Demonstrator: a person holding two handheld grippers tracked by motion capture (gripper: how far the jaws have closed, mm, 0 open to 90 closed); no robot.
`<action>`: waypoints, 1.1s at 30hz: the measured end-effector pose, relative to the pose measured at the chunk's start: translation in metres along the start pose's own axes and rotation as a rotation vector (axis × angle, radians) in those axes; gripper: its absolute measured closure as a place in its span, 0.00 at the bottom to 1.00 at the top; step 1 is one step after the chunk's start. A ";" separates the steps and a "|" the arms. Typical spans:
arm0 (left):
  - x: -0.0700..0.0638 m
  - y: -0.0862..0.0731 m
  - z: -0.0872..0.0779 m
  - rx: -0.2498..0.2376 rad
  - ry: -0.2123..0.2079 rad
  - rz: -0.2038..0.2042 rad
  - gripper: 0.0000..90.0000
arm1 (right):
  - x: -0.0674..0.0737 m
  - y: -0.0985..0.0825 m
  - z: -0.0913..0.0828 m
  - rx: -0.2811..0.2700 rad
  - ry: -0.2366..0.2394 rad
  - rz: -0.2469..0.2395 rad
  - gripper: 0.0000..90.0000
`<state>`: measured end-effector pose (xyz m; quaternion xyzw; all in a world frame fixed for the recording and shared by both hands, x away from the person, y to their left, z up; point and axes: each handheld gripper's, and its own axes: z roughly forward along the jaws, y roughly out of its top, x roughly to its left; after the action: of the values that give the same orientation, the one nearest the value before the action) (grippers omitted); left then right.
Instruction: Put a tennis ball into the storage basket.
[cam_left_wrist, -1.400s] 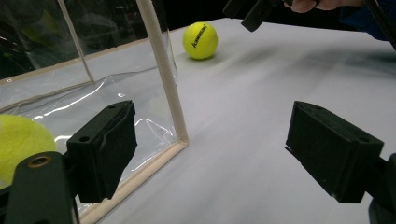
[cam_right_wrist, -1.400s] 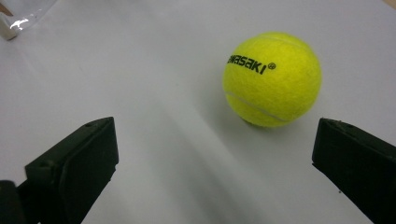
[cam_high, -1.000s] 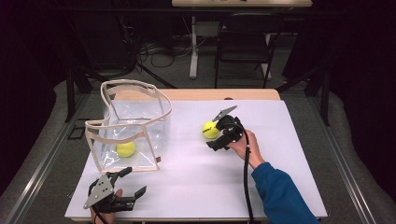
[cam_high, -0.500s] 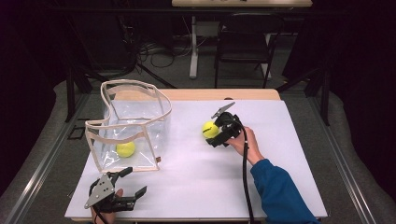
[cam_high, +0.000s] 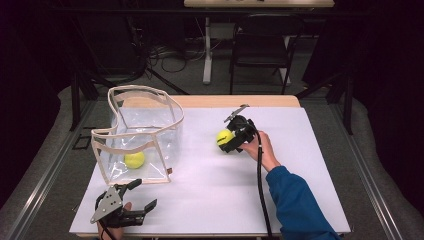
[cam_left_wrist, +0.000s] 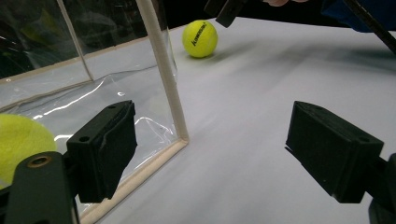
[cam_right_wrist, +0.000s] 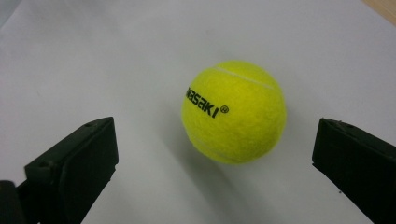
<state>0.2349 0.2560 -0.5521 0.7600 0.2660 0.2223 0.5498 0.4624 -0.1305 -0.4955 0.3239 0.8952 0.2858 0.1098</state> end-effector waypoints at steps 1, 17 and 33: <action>-0.001 0.000 0.000 -0.004 0.010 0.000 0.18 | 0.000 0.001 0.000 0.003 -0.004 0.003 0.00; -0.001 0.001 0.003 0.008 -0.008 0.012 0.18 | -0.002 0.000 0.004 -0.007 0.004 0.012 0.00; 0.000 0.000 0.000 0.004 -0.003 0.004 0.17 | -0.001 0.007 0.020 0.027 0.010 0.007 0.00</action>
<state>0.2352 0.2557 -0.5519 0.7620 0.2642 0.2214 0.5482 0.4745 -0.1183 -0.5074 0.3271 0.8984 0.2756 0.0999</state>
